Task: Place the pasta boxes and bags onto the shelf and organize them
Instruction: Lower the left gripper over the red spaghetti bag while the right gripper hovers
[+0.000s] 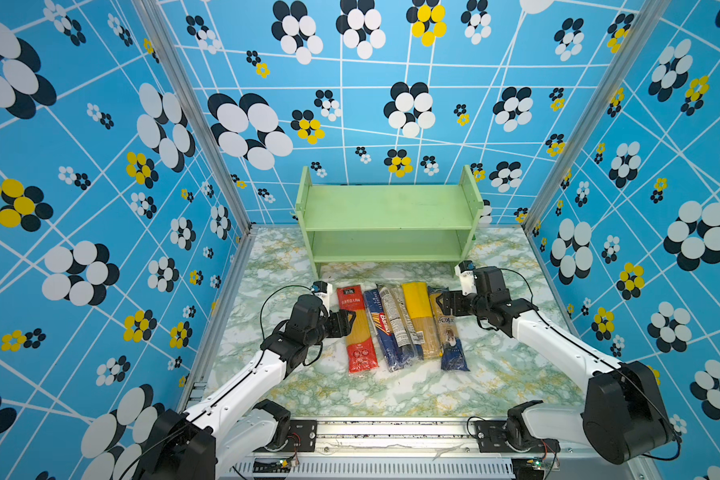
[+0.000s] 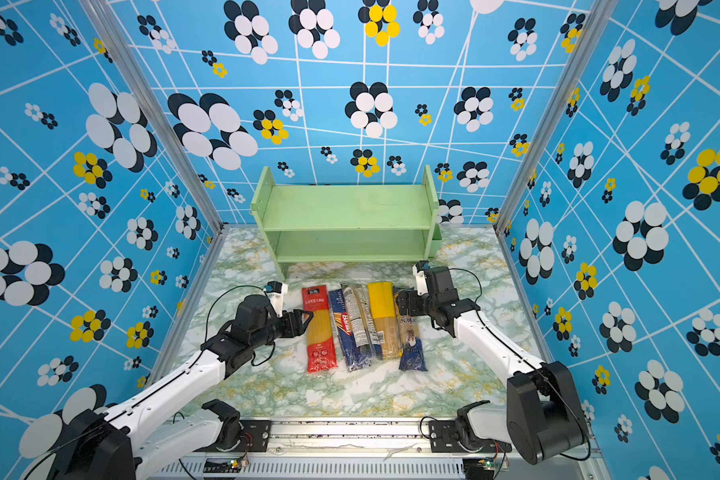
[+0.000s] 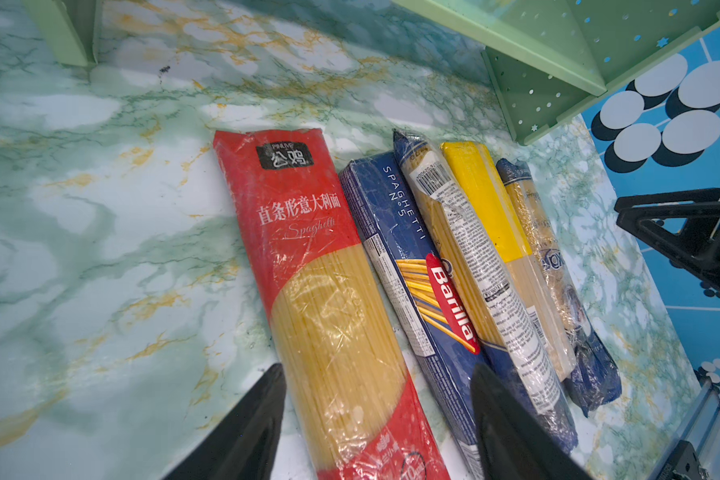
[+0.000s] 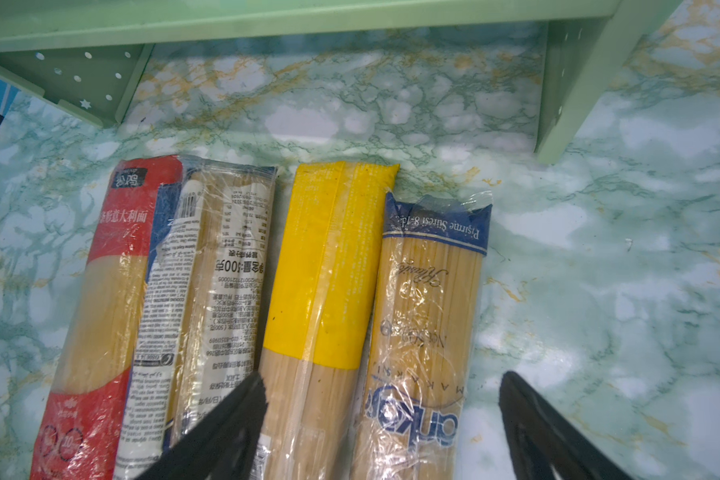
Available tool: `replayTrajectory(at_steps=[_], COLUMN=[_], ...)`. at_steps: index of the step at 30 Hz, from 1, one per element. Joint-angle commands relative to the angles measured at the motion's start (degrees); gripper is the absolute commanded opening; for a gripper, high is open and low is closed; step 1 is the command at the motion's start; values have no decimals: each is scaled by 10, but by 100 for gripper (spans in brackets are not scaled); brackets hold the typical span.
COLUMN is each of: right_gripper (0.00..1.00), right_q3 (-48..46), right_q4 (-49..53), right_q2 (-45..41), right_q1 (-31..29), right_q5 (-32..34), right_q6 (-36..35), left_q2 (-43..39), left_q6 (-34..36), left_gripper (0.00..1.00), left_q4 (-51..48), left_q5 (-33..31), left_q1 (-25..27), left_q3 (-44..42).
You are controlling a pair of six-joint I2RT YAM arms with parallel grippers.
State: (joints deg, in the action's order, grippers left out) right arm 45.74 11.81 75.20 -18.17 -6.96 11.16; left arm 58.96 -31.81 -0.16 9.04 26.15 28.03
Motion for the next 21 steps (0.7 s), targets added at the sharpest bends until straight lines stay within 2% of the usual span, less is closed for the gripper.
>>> replayTrajectory(at_steps=[1, 12, 21], right_gripper=[90, 91, 91], right_q3=[10, 3, -6], right_q4=[14, 32, 23], right_q2=[-19, -41, -49], right_q1=[-7, -8, -9], right_q5=[10, 17, 18], right_q6=[-13, -29, -26], left_q2=[-8, 16, 79], left_q6=[-55, -81, -95], left_gripper=[72, 72, 72], left_q4=[13, -5, -18], left_q5=[-47, -85, -90], left_q1=[14, 54, 86], left_q3=[-29, -19, 13])
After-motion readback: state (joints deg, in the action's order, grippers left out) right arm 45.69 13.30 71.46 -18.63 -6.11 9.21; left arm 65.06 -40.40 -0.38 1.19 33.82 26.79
